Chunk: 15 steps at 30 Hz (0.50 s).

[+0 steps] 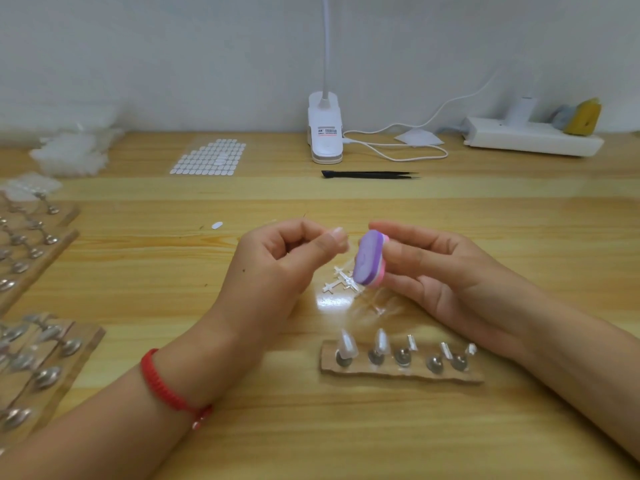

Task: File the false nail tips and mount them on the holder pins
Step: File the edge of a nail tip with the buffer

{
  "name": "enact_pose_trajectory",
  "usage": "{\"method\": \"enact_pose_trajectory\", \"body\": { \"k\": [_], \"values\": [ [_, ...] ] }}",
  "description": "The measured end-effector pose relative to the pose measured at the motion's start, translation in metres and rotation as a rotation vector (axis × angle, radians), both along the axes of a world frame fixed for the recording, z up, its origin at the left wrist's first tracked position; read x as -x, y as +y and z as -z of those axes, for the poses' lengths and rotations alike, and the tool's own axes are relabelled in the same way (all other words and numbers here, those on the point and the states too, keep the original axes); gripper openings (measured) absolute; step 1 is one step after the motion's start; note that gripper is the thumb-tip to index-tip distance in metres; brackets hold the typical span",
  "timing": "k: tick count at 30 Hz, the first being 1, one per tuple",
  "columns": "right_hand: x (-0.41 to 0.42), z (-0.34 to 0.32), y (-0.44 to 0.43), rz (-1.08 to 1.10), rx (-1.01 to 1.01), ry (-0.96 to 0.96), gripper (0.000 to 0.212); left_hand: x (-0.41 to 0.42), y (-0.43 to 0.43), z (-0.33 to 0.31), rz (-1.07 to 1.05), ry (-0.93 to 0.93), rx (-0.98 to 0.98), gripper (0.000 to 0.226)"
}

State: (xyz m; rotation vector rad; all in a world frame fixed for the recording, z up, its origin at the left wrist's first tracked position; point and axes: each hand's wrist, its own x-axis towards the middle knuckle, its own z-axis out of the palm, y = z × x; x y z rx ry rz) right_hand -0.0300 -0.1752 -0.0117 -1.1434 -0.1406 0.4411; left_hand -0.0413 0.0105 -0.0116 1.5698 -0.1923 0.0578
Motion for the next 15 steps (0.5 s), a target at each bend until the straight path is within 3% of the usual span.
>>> {"method": "enact_pose_trajectory", "body": {
  "k": [4,11,15],
  "values": [
    [0.0023,0.0001,0.002,0.008,0.035,-0.031,0.025,0.0028,-0.0017,-0.0014,0.098,-0.02,-0.023,0.019],
    [0.0018,-0.0015,0.001,0.015,-0.005,-0.003,0.023,0.0013,-0.0021,-0.0005,0.067,-0.022,-0.01,0.017],
    [0.0036,-0.0038,0.0028,-0.084,0.084,-0.045,0.024,0.0017,-0.0019,-0.0006,0.019,-0.016,0.012,0.019]
  ]
}}
